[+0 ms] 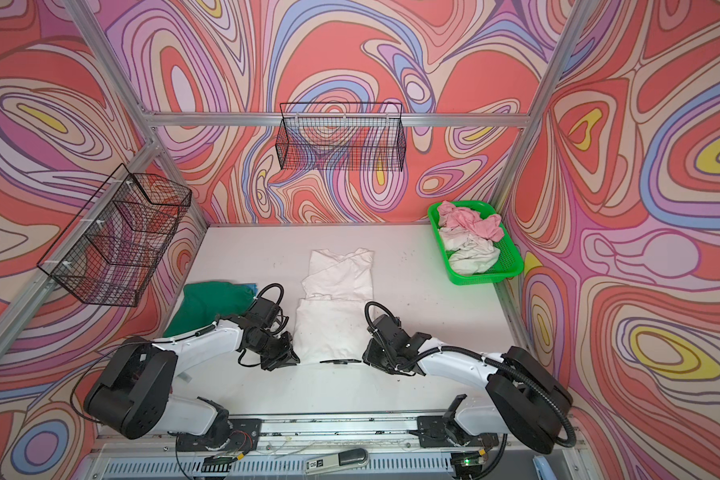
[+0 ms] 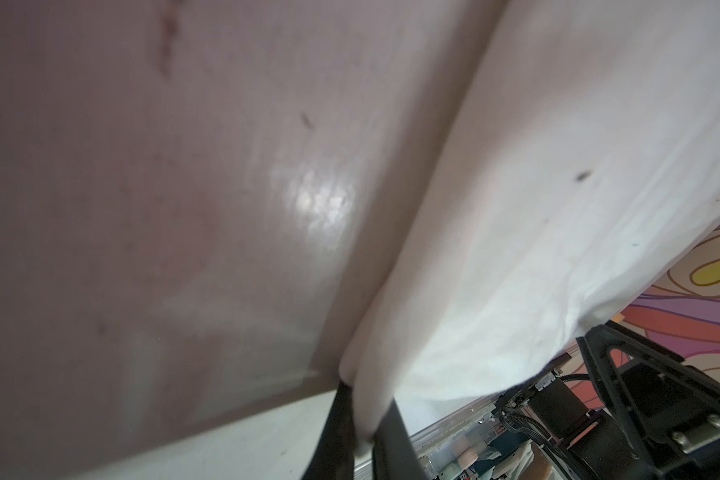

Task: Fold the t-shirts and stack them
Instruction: 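Grasp the white shirt's near edge with both grippers and lift it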

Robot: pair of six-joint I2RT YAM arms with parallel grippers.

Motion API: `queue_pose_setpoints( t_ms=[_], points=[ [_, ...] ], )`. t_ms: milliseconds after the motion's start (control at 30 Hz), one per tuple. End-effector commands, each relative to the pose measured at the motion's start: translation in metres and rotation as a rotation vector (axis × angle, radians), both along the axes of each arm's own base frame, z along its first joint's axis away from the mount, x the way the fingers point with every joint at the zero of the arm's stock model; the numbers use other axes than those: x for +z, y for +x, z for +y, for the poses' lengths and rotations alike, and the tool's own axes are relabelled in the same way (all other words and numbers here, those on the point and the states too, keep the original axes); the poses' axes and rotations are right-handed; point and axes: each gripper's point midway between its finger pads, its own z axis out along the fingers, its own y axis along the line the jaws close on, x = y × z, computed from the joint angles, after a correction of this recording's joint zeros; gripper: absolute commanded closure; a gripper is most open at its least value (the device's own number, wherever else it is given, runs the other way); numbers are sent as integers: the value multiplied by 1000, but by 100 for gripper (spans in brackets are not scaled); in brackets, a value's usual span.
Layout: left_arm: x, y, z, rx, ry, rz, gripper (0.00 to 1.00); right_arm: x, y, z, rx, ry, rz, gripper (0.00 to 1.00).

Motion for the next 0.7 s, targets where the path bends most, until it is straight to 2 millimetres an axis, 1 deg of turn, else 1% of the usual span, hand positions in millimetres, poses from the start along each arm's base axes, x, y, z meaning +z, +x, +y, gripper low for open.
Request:
queue_pose_setpoints(
  t_ms=[0,33,133,200,400,433,600,667],
  points=[
    [-21,-6,21,11,126,11,98,-36,-25,-27,-45,-111,107,54],
    [-20,-6,21,9,127,10,100,-38,-25,-26,-44,-104,109,58],
    [-20,-6,22,9,128,7,100,-40,-25,-24,-45,-89,109,67],
    [-19,-6,22,11,125,4,100,-40,-24,-23,-46,-82,106,75],
    [-11,-4,18,18,103,-21,100,-33,-22,-23,-49,-74,83,99],
    [-8,-5,17,19,103,-26,100,-30,-21,-23,-49,-70,78,100],
    [7,-10,12,28,84,-48,100,-15,-19,-21,-52,-44,52,100],
    [16,-14,10,33,73,-59,100,-5,-18,-21,-57,-36,38,100]
  ],
)
